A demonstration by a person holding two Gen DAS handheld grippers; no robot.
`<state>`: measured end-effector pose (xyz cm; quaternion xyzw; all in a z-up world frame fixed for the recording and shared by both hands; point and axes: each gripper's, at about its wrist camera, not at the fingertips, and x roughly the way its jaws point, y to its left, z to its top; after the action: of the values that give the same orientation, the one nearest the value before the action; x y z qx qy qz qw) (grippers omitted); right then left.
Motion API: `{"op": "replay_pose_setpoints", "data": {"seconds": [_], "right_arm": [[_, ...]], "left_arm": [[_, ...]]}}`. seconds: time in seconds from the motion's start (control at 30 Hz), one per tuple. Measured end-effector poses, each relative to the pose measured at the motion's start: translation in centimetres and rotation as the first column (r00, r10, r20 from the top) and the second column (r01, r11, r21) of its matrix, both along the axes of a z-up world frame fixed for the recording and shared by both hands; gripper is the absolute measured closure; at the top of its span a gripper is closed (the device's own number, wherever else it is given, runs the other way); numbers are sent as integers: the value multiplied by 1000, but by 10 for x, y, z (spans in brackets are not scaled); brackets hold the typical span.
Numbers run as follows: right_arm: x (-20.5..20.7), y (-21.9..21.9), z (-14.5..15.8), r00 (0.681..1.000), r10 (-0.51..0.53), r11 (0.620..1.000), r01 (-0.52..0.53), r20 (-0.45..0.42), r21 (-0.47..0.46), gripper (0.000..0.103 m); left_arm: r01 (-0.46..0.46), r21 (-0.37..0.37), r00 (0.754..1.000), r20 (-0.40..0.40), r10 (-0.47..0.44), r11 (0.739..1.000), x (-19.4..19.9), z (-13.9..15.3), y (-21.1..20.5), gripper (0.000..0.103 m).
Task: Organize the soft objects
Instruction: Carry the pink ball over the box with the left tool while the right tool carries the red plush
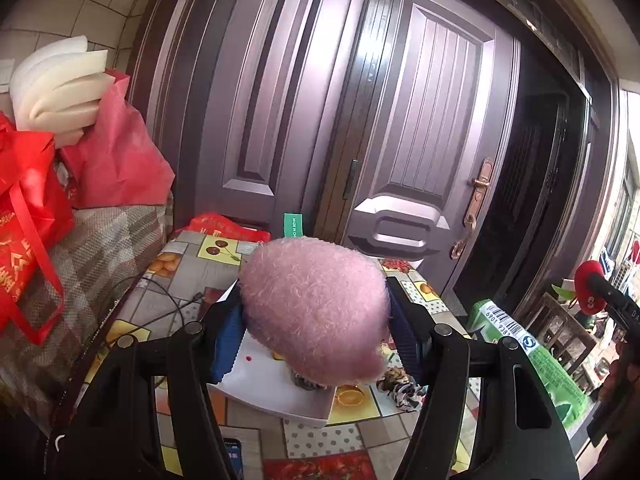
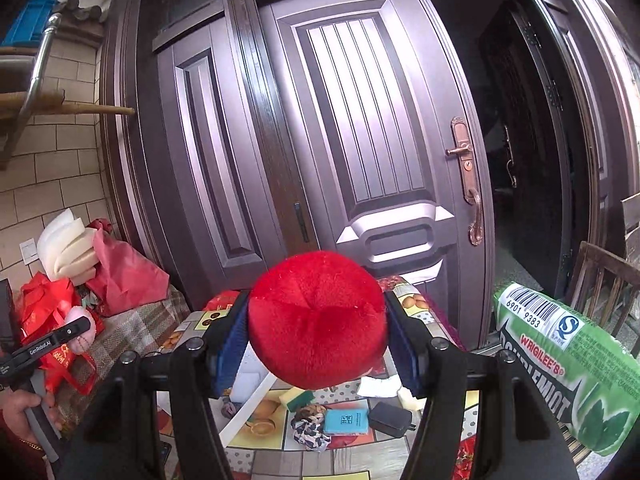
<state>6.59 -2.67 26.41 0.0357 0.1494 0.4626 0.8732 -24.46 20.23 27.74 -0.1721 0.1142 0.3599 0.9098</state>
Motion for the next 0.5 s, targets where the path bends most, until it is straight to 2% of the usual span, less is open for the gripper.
{"op": "replay_pose_setpoints", "data": {"seconds": [0.23,0.5], "right_arm": [[-17,34,12,994,98,995,-99,41,6,40],[-42,85,27,972,218,976,-216,94,-22,40]], "left_arm": [[-75,32,996,52,73,997,-38,10,0,38],[-139,-3,986,87,139,990,-69,5,16,38]]}}
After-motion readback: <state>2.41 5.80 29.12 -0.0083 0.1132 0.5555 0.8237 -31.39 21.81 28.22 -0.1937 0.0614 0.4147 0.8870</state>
